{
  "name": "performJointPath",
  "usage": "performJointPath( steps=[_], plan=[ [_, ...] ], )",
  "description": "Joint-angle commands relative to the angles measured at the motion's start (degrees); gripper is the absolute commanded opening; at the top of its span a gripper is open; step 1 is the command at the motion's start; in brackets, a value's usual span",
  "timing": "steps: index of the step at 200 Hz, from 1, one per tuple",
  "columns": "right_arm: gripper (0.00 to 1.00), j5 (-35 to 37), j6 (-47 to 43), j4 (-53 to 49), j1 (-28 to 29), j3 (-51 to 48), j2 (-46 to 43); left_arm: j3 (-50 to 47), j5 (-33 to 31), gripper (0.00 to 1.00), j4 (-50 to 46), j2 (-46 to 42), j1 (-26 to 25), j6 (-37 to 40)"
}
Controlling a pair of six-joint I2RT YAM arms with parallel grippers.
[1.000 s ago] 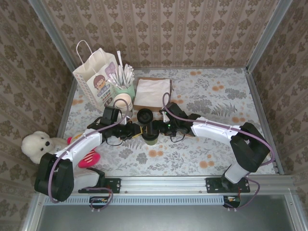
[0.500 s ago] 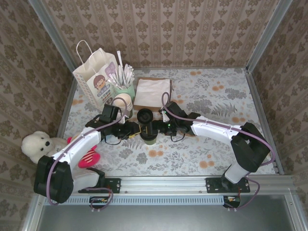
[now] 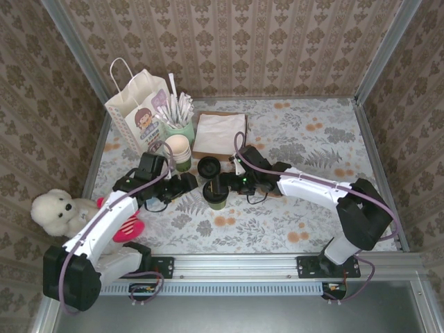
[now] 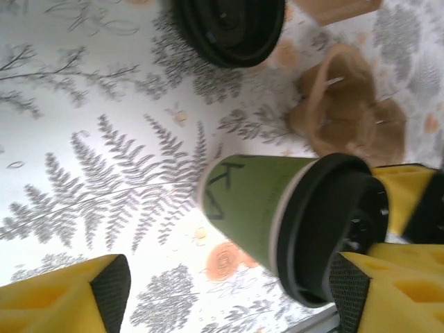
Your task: Pack the takeout coffee
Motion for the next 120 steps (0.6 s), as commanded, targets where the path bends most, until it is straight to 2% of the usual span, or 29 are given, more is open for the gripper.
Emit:
performJointPath(
  steps=[1, 8, 24, 33, 54, 77, 100, 120],
  plan=[
    [0.94, 1.0, -0.4, -0.1, -0.3, -1.5, -5.7, 1.5, -6.2, 0.95, -4.8, 1.3, -1.6, -0.2],
    [0.94, 2.0, 0.3, -0.5, -0.6, -2.4, -6.8, 1.5, -7.5, 1.00, -5.4, 1.5, -2.4, -0.5],
    [0.94, 4.3, 2.1, -0.9, -1.8, -5.3, -9.4, 1.2, -10.8, 1.00, -6.7, 2.1, -2.8, -1.7],
    [0.94, 6.4, 3.7, -1.9, -2.8, -7.2, -9.7, 0.9, -12.4, 1.00, -7.3, 2.5, -4.8, -2.4],
    [0.94, 7.7, 6.8, -1.9, -5.1, -10.7, -12.2, -0.1, -12.5, 1.00, -6.4, 4.0, -5.2, -3.4],
    [0.94, 3.3, 7.0, 0.1, -6.4, -11.8, -10.9, -1.2, -8.5, 1.00, -2.6, 4.6, -5.6, -3.6],
    [0.94, -1.7, 6.2, 2.1, -6.4, -10.7, -7.7, -1.6, -9.0, 1.00, -2.0, 4.6, -5.6, -3.8],
    [0.94, -3.2, 6.4, 4.3, -6.4, -10.9, -7.0, -1.4, -9.6, 1.00, -2.2, 4.9, -5.5, -3.8]
  ],
)
